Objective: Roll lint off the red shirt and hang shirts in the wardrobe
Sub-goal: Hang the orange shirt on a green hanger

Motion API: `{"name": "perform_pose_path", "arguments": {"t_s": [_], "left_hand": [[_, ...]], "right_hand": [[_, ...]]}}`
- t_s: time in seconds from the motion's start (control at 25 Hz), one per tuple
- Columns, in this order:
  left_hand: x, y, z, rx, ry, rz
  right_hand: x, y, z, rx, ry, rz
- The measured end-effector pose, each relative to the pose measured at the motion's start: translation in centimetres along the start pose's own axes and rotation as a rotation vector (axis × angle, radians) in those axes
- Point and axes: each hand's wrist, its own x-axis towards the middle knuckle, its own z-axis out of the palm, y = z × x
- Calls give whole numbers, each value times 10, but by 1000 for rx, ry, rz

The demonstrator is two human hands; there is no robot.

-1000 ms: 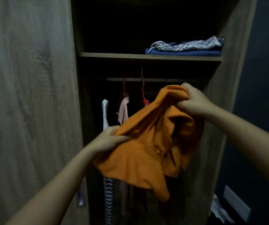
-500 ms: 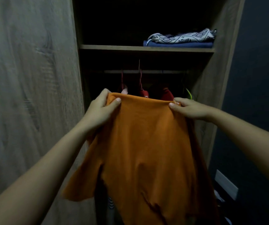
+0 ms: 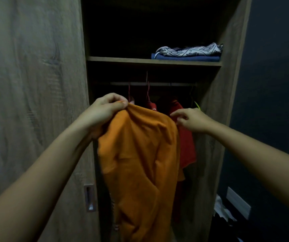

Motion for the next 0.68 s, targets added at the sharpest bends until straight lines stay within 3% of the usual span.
{"name": "perform_pose_path", "arguments": {"t_s": [0.16,0.24,0.36,0.44,0.6,0.68], "left_hand": [[-9,7,15,-273,-65,-66],[-10,4,19,-226,-109,-15],[-4,-6,19,141,-42,133],[0,-10,16,144,28,106],[5,-16,7,228,116,29],[5,-22,2,206,77,-24]], "right_hand": [[3,-21,6,-3,-74,-116],[-1,-34,8,103,-98,-184],[-13,-57,9,743,-248,-104],[-17,-61,10,977,-307,-121],[-17,-63,19,563,-177,-300],[-12,-65,20,670,-98,-216]]}}
